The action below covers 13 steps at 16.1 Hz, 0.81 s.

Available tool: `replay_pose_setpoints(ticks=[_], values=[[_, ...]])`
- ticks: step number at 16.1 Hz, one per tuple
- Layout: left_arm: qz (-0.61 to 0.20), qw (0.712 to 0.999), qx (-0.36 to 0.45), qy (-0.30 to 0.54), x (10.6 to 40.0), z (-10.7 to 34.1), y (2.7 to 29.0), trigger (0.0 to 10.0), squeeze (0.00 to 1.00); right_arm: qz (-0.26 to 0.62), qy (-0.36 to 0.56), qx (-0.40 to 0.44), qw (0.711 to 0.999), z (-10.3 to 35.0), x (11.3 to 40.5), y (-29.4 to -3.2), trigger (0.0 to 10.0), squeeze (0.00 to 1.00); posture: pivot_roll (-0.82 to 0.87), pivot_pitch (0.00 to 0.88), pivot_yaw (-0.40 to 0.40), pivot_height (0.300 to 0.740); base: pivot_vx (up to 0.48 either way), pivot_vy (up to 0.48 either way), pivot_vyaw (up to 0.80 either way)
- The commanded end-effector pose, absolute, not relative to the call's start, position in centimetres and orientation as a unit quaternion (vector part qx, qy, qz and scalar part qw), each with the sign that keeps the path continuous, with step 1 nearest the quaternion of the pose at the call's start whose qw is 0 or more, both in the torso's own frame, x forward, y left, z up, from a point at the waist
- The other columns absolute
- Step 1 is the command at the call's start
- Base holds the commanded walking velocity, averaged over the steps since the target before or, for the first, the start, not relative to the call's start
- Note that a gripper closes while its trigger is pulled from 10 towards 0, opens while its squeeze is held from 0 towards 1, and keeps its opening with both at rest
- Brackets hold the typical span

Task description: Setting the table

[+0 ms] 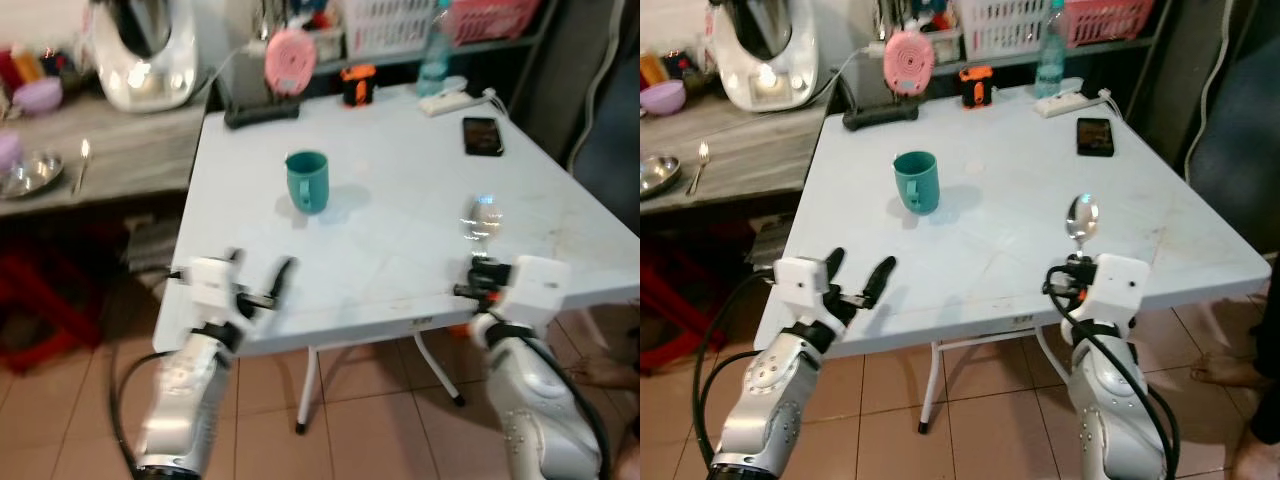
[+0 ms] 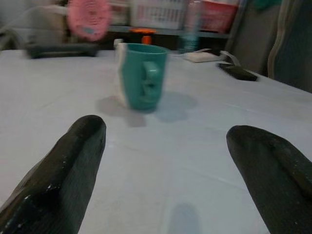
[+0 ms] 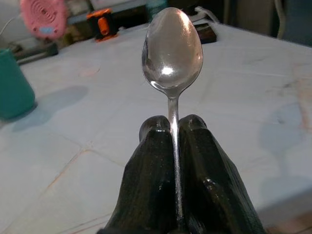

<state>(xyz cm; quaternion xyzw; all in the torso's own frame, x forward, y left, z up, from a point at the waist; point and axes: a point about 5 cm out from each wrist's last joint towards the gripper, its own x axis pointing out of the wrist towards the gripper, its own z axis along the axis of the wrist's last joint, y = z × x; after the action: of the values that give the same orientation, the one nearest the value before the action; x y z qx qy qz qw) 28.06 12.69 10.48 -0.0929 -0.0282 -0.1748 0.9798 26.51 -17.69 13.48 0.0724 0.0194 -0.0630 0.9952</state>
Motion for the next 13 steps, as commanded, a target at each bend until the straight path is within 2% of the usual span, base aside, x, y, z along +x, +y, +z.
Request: replay_pose_setpoints(ticks=[1,5,13], values=[[-0.154,0.985,-0.077,-0.031,28.10,10.60,14.18,10.0,0.00,-0.040,0.008,0.083,0.996,13.93,26.63,-16.48,10.0,0.00,-0.06,0.033,0.108,0.740,0.000,0.480,0.00],[-0.151,0.985,-0.074,-0.035,28.22,10.75,14.34,10.0,0.00,-0.033,-0.004,0.085,0.996,14.23,26.70,-16.33,10.0,0.00,-0.06,0.036,0.110,0.740,0.000,0.480,0.00],[-0.142,0.987,-0.069,-0.036,28.33,10.80,14.57,10.0,0.00,-0.030,-0.008,0.087,0.996,14.19,26.77,-16.20,10.0,0.00,-0.06,0.041,0.109,0.740,0.000,0.480,0.75]])
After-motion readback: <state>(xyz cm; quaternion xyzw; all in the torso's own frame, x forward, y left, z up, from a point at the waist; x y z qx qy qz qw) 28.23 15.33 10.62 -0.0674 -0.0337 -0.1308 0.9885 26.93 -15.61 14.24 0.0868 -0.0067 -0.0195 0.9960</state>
